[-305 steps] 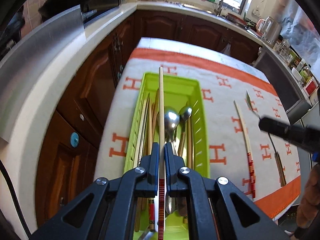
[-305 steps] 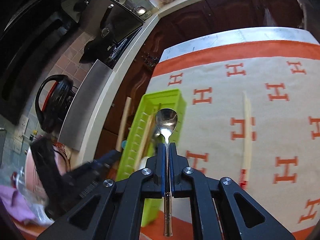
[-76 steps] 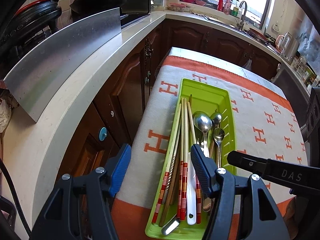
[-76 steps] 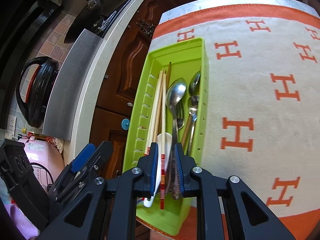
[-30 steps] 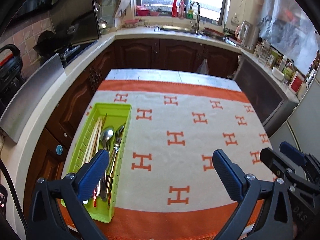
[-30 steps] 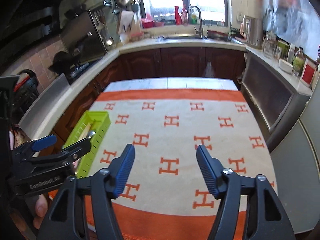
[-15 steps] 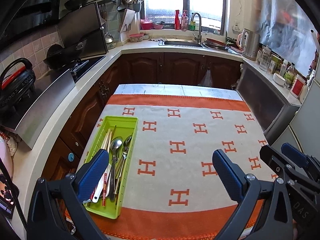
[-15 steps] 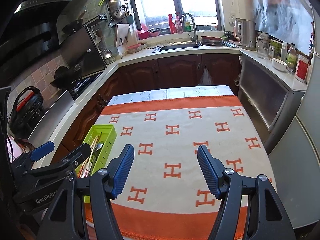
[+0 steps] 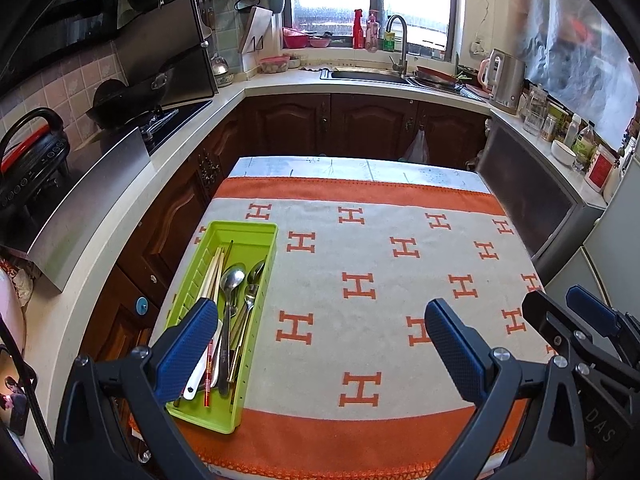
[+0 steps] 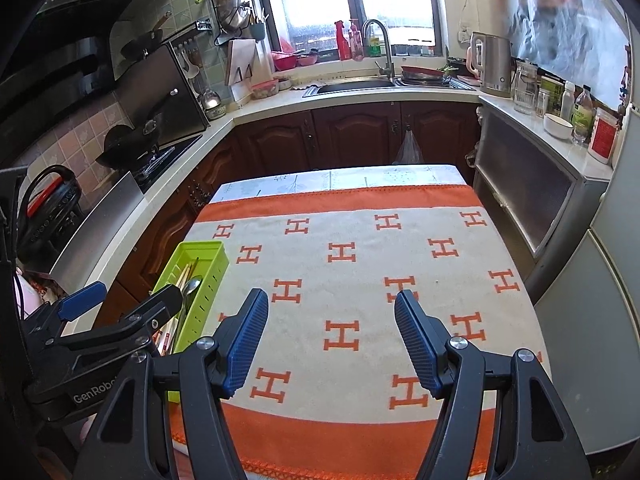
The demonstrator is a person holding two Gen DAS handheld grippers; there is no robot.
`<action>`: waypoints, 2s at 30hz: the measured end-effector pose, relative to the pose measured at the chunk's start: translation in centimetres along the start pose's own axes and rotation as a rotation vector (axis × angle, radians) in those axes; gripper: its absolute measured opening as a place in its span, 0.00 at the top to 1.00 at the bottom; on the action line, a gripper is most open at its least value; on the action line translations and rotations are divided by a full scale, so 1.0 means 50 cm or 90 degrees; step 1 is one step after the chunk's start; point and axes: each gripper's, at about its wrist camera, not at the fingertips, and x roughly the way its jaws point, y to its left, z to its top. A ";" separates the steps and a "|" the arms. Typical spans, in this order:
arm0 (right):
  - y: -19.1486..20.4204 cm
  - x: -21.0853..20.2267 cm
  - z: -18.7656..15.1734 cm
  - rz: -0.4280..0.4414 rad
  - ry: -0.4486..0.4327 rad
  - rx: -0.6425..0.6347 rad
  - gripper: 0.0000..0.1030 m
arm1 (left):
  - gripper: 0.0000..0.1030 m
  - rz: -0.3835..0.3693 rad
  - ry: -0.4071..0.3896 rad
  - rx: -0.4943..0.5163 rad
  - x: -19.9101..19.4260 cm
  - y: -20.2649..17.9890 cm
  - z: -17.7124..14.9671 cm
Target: Organize utensils
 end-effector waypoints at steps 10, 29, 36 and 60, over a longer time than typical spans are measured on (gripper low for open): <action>-0.003 0.017 -0.001 0.004 0.011 0.004 0.35 | 0.01 0.000 0.007 -0.001 0.006 0.003 -0.004; -0.005 0.021 -0.003 0.005 0.013 0.004 0.35 | 0.01 0.001 0.008 -0.001 0.007 0.004 -0.003; -0.006 0.025 -0.007 0.005 0.015 0.006 0.35 | 0.01 0.002 0.010 -0.001 0.008 0.003 -0.010; -0.009 0.026 -0.009 0.006 0.017 0.007 0.35 | 0.01 0.002 0.013 -0.001 0.009 0.003 -0.012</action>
